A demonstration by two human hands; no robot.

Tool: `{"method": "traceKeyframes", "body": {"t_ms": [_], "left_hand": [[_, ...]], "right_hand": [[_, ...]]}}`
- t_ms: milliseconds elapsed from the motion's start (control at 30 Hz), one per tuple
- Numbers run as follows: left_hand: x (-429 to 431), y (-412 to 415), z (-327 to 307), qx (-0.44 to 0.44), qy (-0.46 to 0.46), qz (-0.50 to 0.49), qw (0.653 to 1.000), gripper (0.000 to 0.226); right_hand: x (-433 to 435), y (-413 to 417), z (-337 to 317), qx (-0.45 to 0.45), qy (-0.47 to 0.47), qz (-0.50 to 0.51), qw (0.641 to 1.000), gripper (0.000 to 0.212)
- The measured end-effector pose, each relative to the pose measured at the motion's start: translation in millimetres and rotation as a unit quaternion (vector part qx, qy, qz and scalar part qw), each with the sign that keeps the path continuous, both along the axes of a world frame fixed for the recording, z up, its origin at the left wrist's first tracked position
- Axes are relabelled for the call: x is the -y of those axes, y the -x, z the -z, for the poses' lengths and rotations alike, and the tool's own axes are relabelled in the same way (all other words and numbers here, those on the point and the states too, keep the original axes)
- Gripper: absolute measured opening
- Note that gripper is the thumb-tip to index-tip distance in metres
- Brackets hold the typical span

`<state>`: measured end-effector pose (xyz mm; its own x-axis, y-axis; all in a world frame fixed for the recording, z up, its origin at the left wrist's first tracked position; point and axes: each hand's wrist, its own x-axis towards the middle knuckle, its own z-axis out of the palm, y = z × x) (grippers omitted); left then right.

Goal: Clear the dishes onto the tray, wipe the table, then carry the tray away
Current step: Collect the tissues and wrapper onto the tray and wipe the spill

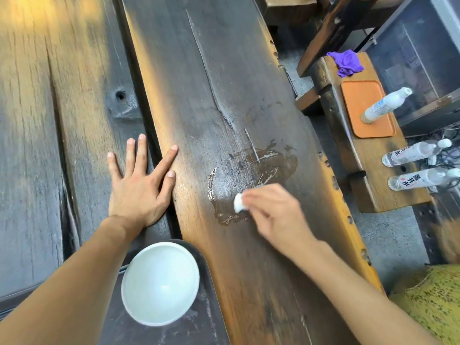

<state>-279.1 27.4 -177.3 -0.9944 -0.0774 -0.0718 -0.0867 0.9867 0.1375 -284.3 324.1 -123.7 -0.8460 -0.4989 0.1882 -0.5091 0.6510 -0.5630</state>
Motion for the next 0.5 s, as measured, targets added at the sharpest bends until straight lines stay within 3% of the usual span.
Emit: {"method": "traceKeyframes", "body": {"t_ms": [100,200,333,433,500], "left_hand": [[0.9,0.0,1.5,-0.005,0.002,0.001,1.000,0.057],[2.0,-0.5,2.8,-0.007,0.005,0.002,1.000,0.057],[1.9,0.4,3.6,-0.003,0.008,0.001,1.000,0.057],[1.4,0.1,1.8,0.002,0.011,0.001,1.000,0.057],[1.1,0.4,-0.1,0.004,0.011,0.001,1.000,0.057]], "right_hand": [[-28.3,58.7,-14.2,0.010,0.032,0.239,0.970,0.013],[-35.3,108.5,-12.2,0.083,-0.010,0.340,0.937,0.012],[2.0,98.8,-1.0,0.134,-0.068,0.296,0.943,0.015],[30.9,41.4,0.8,0.105,-0.056,0.173,0.978,0.013],[37.0,4.7,-1.9,0.146,-0.034,0.094,0.984,0.011]]}}
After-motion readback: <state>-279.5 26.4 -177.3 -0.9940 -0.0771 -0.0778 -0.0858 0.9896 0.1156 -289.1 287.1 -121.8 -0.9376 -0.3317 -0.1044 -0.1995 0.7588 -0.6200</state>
